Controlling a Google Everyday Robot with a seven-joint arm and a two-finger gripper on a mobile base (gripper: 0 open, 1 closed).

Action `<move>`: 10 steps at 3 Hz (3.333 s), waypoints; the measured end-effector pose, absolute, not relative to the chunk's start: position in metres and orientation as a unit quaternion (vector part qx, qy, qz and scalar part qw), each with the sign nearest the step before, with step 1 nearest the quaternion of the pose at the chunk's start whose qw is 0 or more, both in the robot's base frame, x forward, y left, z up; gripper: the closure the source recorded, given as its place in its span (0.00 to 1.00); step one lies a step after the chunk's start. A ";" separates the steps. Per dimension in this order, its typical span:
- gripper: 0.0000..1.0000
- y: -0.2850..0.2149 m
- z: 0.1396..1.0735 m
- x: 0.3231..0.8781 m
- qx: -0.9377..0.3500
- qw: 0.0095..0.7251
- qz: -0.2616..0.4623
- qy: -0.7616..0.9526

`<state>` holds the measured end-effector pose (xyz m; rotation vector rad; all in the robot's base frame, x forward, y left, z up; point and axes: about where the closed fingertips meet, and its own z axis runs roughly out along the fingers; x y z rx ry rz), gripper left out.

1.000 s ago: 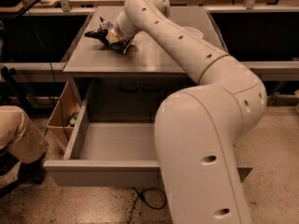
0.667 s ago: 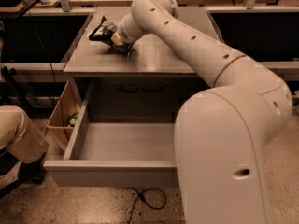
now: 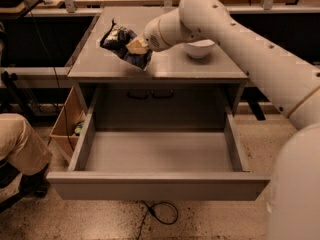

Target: Place blue chip bag into top drawer

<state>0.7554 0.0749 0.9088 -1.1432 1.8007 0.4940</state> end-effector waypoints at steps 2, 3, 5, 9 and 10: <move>1.00 0.033 0.965 0.665 -0.500 0.462 0.297 0.669; 1.00 0.016 0.937 0.630 -0.535 0.421 0.309 0.664; 1.00 0.000 0.835 0.569 -0.574 0.312 0.334 0.679; 1.00 0.020 0.710 0.573 -0.638 0.240 0.305 0.665; 1.00 0.016 0.680 0.560 -0.646 0.243 0.282 0.666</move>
Offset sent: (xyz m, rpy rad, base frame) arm -0.1435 -0.0713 0.0727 0.1515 0.0462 0.3231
